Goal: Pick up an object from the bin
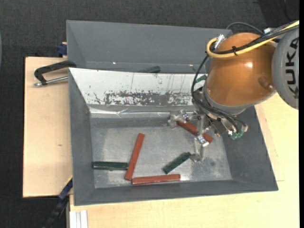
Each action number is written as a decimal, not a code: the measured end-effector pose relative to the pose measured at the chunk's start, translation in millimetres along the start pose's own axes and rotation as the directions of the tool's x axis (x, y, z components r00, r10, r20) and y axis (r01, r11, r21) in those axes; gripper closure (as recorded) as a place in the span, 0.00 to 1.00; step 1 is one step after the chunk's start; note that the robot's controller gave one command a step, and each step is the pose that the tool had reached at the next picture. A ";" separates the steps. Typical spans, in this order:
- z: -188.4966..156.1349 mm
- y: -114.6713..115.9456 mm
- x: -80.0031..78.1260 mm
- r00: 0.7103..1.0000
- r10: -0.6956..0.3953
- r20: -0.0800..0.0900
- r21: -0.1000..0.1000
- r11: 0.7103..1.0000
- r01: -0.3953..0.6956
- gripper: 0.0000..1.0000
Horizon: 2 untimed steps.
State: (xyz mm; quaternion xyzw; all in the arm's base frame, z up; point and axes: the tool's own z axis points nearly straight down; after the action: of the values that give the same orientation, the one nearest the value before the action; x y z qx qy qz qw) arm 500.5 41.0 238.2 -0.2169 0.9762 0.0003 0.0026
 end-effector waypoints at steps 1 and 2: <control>0.0 0.0 0.0 1.000 0.000 0.000 0.000 1.000 0.000 0.00; 35.3 -31.9 0.2 0.998 -0.068 0.005 0.002 0.998 0.068 0.00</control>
Offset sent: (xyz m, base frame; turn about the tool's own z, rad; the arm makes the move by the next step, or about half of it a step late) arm 0.0392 -0.1042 -0.1271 -0.2087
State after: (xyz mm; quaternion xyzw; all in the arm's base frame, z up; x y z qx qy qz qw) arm 514.0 12.1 202.9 -0.2502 0.9682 -0.0003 0.0052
